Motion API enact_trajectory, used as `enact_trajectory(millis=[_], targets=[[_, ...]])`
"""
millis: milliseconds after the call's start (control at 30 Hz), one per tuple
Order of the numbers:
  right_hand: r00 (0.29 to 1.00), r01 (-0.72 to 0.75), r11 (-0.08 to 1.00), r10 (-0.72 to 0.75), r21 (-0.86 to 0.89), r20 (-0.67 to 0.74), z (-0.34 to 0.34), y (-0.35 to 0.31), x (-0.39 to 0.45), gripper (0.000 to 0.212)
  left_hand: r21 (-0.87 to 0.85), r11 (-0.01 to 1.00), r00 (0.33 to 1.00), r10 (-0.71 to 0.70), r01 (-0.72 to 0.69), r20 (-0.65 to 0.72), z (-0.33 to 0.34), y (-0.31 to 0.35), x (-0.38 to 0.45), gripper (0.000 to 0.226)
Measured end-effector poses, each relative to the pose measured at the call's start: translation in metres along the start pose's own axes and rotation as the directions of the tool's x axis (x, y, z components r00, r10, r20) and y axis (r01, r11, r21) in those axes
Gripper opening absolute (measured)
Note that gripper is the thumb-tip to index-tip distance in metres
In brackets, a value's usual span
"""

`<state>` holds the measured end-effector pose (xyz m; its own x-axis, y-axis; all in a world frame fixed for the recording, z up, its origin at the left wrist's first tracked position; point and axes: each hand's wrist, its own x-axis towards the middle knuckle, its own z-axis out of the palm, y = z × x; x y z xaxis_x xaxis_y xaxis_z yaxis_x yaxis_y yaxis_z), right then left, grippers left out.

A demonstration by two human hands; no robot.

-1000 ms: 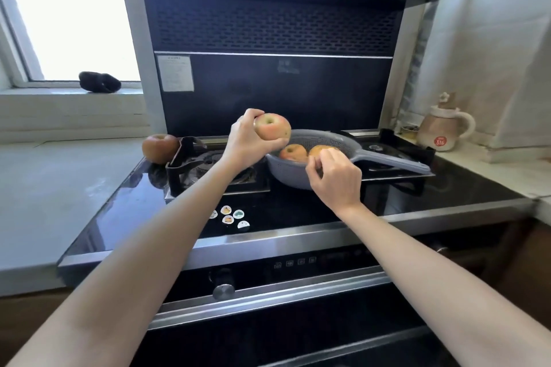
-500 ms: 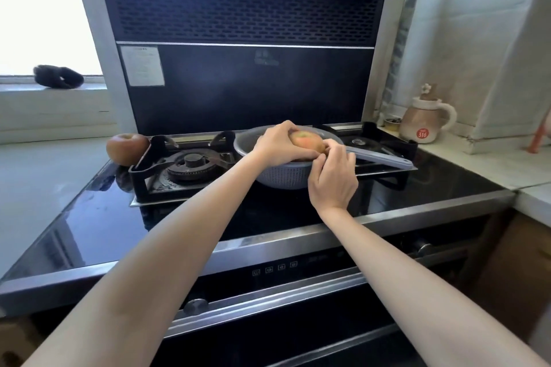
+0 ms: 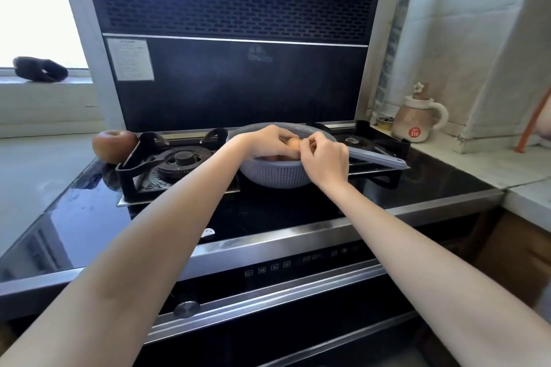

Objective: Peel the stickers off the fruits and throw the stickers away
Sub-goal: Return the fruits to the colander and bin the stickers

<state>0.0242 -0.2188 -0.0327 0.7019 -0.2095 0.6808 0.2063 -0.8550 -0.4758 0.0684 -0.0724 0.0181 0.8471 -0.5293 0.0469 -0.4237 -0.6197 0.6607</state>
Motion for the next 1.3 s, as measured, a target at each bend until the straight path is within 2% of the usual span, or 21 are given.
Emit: enact_trajectory(millis=[67,200,267,333,433,567,633,767,867,933,1033,1133,1200,1300], targets=[[0.996,-0.034,0.999,0.037,-0.035,0.087,-0.005,0.0,0.008,0.032,0.031,0.999,1.0,-0.026,0.026,0.011,-0.007,-0.003,-0.002,0.046],[0.93,-0.002,0.984,0.066,-0.176,0.361,-0.012,-0.002,0.029,0.046,0.255,0.961,0.993,-0.119,0.111,0.014,-0.015,-0.007,-0.001,0.047],[0.885,0.019,0.987,0.059,-0.162,0.463,-0.016,-0.001,0.036,0.052,0.392,0.908,0.985,-0.17,0.147,0.024,-0.017,-0.008,0.001,0.048],[0.854,-0.011,0.994,0.067,-0.11,0.517,-0.02,-0.002,0.04,0.049,0.458,0.867,0.973,-0.229,0.196,0.017,-0.019,-0.01,0.001,0.05],[0.841,-0.044,0.996,0.079,-0.078,0.535,-0.02,-0.004,0.043,0.047,0.458,0.859,0.964,-0.266,0.229,0.018,-0.018,-0.014,0.004,0.042],[0.832,0.005,0.996,0.043,-0.085,0.553,-0.017,-0.011,0.046,0.044,0.37,0.911,0.98,-0.198,0.181,0.008,-0.018,-0.02,0.003,0.017],[0.811,0.052,0.991,0.031,-0.125,0.584,-0.016,-0.017,0.048,0.043,0.336,0.927,0.986,-0.169,0.165,-0.017,-0.019,-0.025,0.001,0.013],[0.725,0.049,0.989,0.063,-0.142,0.686,-0.013,-0.02,0.052,0.033,0.278,0.945,0.985,-0.172,0.172,-0.023,-0.017,-0.03,0.001,0.014],[0.653,0.063,0.984,0.084,-0.165,0.752,-0.016,-0.022,0.056,0.037,0.266,0.949,0.986,-0.166,0.168,-0.03,-0.016,-0.031,0.001,0.017],[0.666,0.06,0.979,0.106,-0.195,0.738,-0.012,-0.025,0.057,0.037,0.276,0.944,0.984,-0.176,0.18,-0.042,-0.015,-0.031,0.001,0.022],[0.749,0.091,0.954,0.122,-0.285,0.651,-0.006,-0.029,0.049,0.026,0.304,0.933,0.981,-0.19,0.194,-0.043,-0.014,-0.03,0.001,0.03],[0.728,0.066,0.959,0.142,-0.275,0.67,-0.007,-0.03,0.049,0.03,0.321,0.927,0.98,-0.195,0.194,-0.029,-0.015,-0.027,-0.002,0.028],[0.737,0.04,0.97,0.133,-0.239,0.662,-0.011,-0.029,0.048,0.032,0.283,0.942,0.984,-0.172,0.18,-0.056,-0.015,-0.027,-0.005,0.018],[0.866,0.004,0.985,0.082,-0.17,0.494,-0.011,-0.028,0.04,0.03,0.099,0.989,0.966,-0.083,0.11,-0.245,-0.015,-0.03,-0.016,0.02]])
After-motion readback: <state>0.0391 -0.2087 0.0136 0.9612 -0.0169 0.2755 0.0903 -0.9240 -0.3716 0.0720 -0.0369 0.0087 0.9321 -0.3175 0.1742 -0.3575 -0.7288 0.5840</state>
